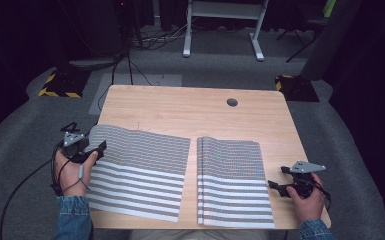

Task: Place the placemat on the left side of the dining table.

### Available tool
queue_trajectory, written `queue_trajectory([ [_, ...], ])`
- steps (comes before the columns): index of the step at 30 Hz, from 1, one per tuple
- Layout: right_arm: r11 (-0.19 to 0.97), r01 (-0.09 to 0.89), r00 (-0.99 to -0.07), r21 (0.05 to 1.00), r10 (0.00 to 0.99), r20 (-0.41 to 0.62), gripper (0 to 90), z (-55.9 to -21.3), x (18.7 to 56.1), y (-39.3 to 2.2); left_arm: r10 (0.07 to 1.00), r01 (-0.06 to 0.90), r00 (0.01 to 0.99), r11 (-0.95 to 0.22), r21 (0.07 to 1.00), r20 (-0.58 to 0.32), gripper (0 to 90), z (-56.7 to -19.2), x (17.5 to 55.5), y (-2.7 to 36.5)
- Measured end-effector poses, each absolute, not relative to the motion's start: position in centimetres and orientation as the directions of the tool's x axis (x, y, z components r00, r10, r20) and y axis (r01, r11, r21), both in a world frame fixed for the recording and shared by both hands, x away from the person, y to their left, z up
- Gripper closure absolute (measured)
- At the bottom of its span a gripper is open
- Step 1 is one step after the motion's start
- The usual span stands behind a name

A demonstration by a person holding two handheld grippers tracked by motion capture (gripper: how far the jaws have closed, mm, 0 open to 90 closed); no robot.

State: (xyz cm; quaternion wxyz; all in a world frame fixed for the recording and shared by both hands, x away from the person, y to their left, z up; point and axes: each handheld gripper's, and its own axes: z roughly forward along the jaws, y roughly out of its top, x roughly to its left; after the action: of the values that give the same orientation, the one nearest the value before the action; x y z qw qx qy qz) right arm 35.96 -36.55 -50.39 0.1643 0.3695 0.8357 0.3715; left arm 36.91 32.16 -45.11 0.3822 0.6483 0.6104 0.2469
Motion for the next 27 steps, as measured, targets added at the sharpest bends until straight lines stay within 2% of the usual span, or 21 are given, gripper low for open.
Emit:
queue_trajectory([
  [8,0.450,0.495,-0.672,0.743,0.740,0.000,15.5,-50.4,36.0,-36.5,0.983,0.751,0.104,0.020,0.660,-0.149,29.0,-48.6,38.4,32.4],
  [13,0.450,0.495,-0.672,0.743,0.740,0.000,15.5,-50.4,36.0,-36.5,0.986,0.756,0.091,0.024,0.654,-0.142,28.3,-49.4,38.5,32.5],
  [18,0.450,0.494,-0.673,0.744,0.740,-0.001,15.5,-50.4,36.0,-36.5,0.991,0.739,0.126,-0.068,0.670,-0.038,29.0,-49.8,38.6,31.7],
  [20,0.450,0.495,-0.672,0.743,0.740,0.000,15.5,-50.4,36.0,-36.5,0.993,0.728,0.115,-0.068,0.682,-0.024,30.9,-49.9,38.7,31.2],
  [21,0.450,0.495,-0.672,0.743,0.740,-0.001,15.5,-50.4,36.0,-36.5,0.990,0.717,0.140,-0.078,0.693,-0.033,44.6,-49.9,38.7,31.0],
  [22,0.450,0.495,-0.672,0.743,0.740,-0.001,15.5,-50.4,36.0,-36.5,0.984,0.708,0.173,-0.093,0.700,-0.045,52.2,-49.9,38.7,30.8],
  [23,0.450,0.495,-0.672,0.743,0.740,0.000,15.5,-50.4,36.0,-36.5,0.980,0.686,0.194,-0.111,0.719,-0.033,52.2,-50.1,38.7,30.6],
  [24,0.450,0.495,-0.672,0.743,0.740,0.000,15.5,-50.4,36.0,-36.5,0.982,0.684,0.189,-0.115,0.720,-0.023,57.1,-50.1,38.7,30.4],
  [27,0.450,0.495,-0.672,0.743,0.740,0.000,15.5,-50.4,36.0,-36.5,0.979,0.683,0.200,-0.119,0.720,-0.028,63.1,-50.1,38.7,30.4],
])
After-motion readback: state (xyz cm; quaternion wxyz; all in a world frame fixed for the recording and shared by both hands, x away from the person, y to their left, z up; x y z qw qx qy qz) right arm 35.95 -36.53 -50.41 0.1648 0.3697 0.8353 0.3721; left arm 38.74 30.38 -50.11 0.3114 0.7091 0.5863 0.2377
